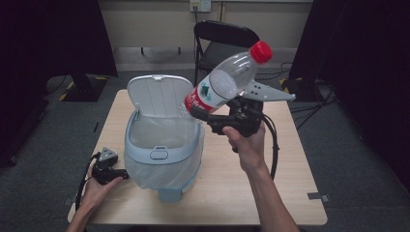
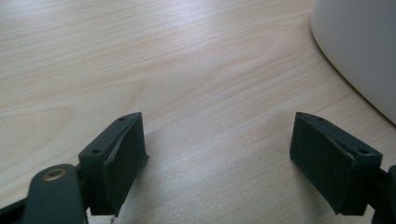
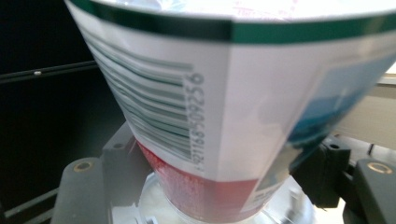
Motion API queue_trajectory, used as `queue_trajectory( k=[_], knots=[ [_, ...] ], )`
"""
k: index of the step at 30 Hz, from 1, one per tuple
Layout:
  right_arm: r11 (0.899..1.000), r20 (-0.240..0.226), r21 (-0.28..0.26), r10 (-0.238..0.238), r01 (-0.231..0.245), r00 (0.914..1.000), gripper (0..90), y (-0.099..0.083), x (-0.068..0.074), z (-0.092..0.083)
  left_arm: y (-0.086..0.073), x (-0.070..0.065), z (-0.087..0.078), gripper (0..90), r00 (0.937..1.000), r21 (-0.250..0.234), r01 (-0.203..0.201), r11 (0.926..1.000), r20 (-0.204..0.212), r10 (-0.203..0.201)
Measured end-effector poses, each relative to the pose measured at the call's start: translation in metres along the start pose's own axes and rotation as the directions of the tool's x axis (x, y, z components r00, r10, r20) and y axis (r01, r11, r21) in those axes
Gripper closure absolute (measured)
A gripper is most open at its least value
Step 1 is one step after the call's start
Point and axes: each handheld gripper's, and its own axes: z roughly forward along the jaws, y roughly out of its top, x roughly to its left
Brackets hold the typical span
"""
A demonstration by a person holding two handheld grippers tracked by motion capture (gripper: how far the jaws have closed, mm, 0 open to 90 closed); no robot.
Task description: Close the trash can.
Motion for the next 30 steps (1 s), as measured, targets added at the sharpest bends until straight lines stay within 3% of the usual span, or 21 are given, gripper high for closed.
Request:
queue_trajectory(
  k=[10,14,17,21,26,30],
  knots=[
    [0.994,-0.064,0.104,-0.033,0.039,0.9974,27.5,-0.008,0.01,0.053,0.0,0.0,0.0,17.8,1.0,0.001,-0.004,1.0,-0.002,0.004],
    [0.982,-0.074,0.182,-0.04,0.053,0.9965,27.1,-0.015,0.01,0.069,0.0,0.0,0.0,17.8,1.0,0.0,-0.001,1.0,0.0,0.001],
    [0.968,-0.073,0.246,-0.032,0.049,0.9968,26.9,-0.022,0.006,0.077,0.0,0.0,0.0,17.8,1.0,0.0,-0.004,1.0,-0.001,0.004],
    [0.955,-0.061,0.295,-0.023,0.04,0.9978,26.6,-0.028,0.0,0.083,0.0,0.0,0.0,17.7,1.0,0.0,-0.001,1.0,0.001,0.001],
    [0.95,-0.051,0.308,-0.029,0.043,0.9983,23.4,-0.03,-0.002,0.085,0.0,0.0,0.0,17.7,1.0,0.0,-0.001,1.0,0.002,0.001],
    [0.94,-0.042,0.34,-0.03,0.042,0.9987,23.2,-0.034,-0.003,0.087,0.0,0.0,0.0,17.7,1.0,0.001,-0.002,1.0,0.003,0.002]
  ],
)
